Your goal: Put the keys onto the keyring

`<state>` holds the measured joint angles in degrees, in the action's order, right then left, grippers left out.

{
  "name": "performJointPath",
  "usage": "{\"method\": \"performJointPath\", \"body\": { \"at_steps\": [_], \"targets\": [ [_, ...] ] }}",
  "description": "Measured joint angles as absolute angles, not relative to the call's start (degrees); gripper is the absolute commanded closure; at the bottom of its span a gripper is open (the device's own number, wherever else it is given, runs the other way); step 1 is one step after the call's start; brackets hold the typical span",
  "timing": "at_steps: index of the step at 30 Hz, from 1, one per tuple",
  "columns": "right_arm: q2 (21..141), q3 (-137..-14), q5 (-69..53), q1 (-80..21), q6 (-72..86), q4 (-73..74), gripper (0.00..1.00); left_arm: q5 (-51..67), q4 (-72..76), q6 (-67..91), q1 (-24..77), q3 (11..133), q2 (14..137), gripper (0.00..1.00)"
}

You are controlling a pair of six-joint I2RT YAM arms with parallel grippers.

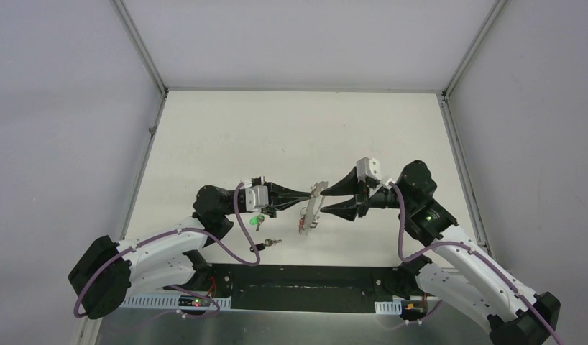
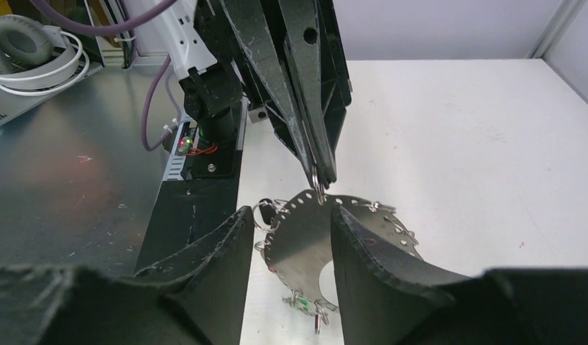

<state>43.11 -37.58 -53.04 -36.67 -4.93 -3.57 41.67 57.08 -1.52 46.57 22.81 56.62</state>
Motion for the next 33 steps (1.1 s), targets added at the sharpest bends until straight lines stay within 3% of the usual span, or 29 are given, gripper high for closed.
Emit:
{"method": "performJointPath", "body": {
  "at_steps": [10, 16, 20, 21, 24, 26, 29, 33],
  "targets": [
    [46.61, -37.56, -51.29, -40.84, -5.21, -9.91, 0.75, 43.68, 60.77, 1.15, 46.57, 22.81, 57.76, 1.00],
    [47.68, -37.58, -49.34, -41.67, -7.40, -10.07, 1.00, 43.99, 60.88, 2.17, 46.52, 22.65, 57.74, 1.00],
    [47.62, -37.71, -48.73, -42.04, -8.97, -9.17, 1.00, 43.86, 60.40, 2.24, 46.50, 22.65, 57.45, 1.00],
    [47.62, -37.87, -48.60, -42.15, -9.50, -8.69, 1.00, 43.86, 59.86, 2.22, 46.50, 22.65, 57.23, 0.96],
    [47.88, -39.53, -48.03, -42.57, -11.25, -4.73, 1.00, 43.86, 57.23, 1.74, 46.57, 22.65, 55.94, 0.66],
    [48.60, -41.36, -47.59, -42.74, -12.40, -0.58, 1.00, 43.83, 54.52, 0.75, 46.57, 23.03, 54.37, 0.55],
    [50.94, -45.71, -46.61, -42.74, -14.41, 7.88, 1.00, 43.79, 47.13, -0.69, 46.57, 25.43, 51.53, 0.47],
    [54.41, -51.96, -45.21, -42.74, -17.23, 19.46, 1.00, 43.83, 34.70, -3.29, 46.57, 31.05, 49.04, 0.45]
  ]
}}
